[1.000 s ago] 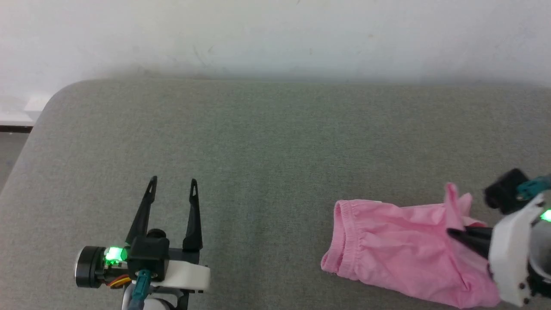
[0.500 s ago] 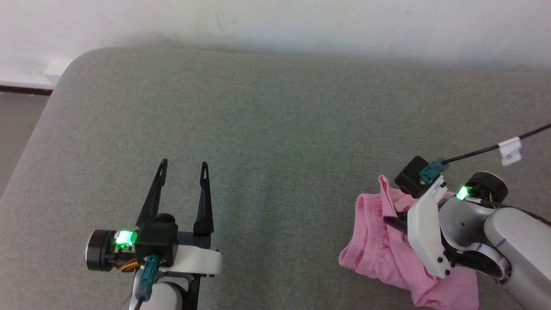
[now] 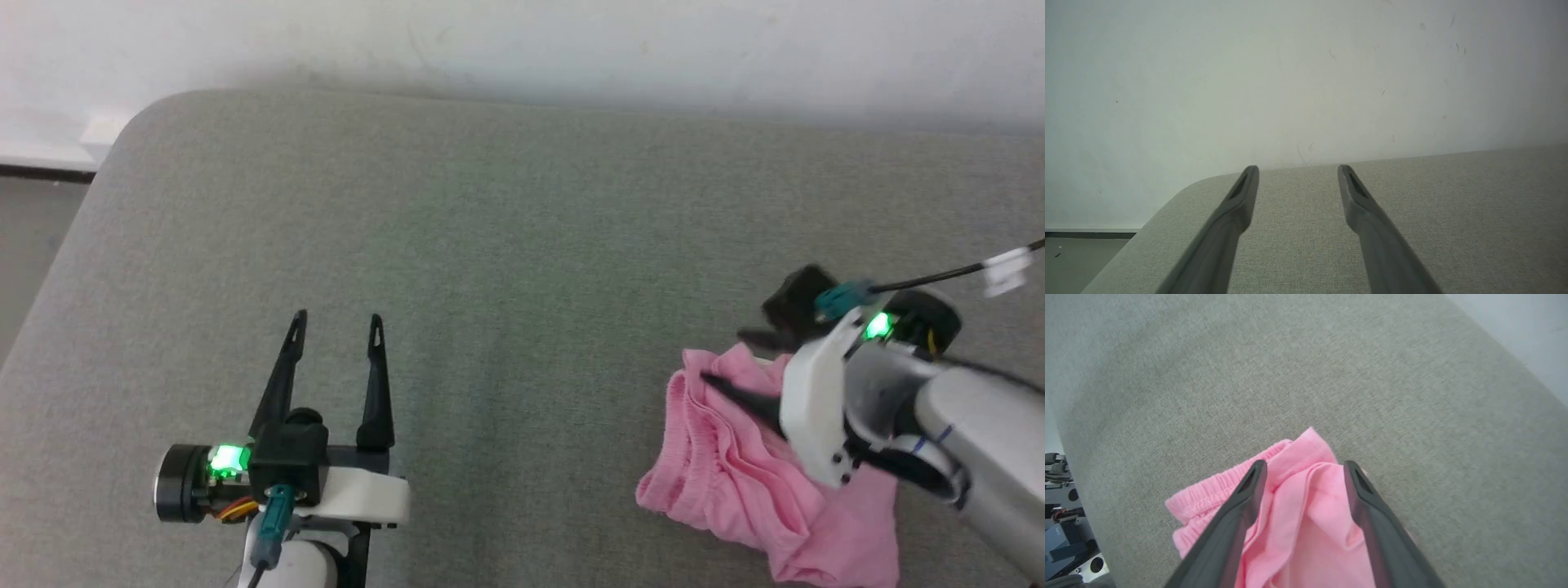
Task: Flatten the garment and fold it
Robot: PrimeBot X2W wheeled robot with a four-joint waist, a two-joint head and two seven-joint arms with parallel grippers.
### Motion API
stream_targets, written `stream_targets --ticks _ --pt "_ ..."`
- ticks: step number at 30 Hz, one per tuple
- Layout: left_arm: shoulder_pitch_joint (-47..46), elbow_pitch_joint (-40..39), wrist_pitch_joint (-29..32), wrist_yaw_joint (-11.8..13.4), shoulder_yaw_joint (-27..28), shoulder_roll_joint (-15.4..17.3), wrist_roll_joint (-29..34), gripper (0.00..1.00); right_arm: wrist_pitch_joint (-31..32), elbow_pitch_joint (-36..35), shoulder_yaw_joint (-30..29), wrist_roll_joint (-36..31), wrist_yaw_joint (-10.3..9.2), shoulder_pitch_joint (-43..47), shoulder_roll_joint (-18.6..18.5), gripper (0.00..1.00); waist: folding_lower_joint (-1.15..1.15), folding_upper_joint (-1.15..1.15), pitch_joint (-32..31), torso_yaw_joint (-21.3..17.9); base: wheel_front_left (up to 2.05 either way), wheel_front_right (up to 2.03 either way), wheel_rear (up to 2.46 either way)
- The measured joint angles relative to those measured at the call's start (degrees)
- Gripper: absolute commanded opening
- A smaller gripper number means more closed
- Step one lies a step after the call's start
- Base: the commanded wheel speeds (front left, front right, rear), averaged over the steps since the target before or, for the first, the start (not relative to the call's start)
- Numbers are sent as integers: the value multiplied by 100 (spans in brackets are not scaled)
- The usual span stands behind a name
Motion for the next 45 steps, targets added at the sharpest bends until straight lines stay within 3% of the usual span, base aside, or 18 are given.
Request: stream_targets --ticks 6,10,15,21,28,31,35,39,42,45 --pt "90 32 0 0 97 53 0 100 -1162 -483 -880 -359 1 -103 -390 100 0 0 -216 -291 0 0 0" --pt "101 26 0 -3 110 58 0 100 -2102 -392 -2001 -1003 0 48 -286 100 0 0 -333 -485 0 0 0" --pt "101 5 -1 -9 162 56 -1 100 -3059 -186 -3460 -2174 0 805 409 100 0 0 -446 -684 0 0 0" --pt "103 -23 -1 -52 245 54 -3 100 -3635 -427 -4924 -3284 0 1996 1630 100 -1 0 -532 -816 0 0 0" --pt "116 -96 -1 -101 337 24 -25 100 -3711 -1145 -5909 -3795 0 3161 2900 100 0 0 -522 -818 0 0 0" --pt "136 -135 -1 -103 405 20 -47 100 -3712 -1362 -6061 -3842 1 3530 3174 100 0 0 -526 -805 0 0 0" --pt "252 -179 -1 -111 482 10 -54 100 -3712 -1675 -6191 -3913 1 3519 3171 100 0 0 -510 -837 0 0 0" --pt "253 -188 -1 -153 515 -5 -53 100 -3591 -1730 -6144 -3853 -1 2993 2604 100 0 0 -503 -858 0 0 0" --pt "253 -189 -1 -156 522 -53 -53 100 -2644 -1605 -5668 -3630 -4 2580 1956 100 0 0 -495 -835 0 0 0" --pt "253 -187 -1 -204 519 -90 -53 100 -1282 -1345 -4951 -2950 -4 2269 1287 100 0 0 -472 -800 0 0 0"
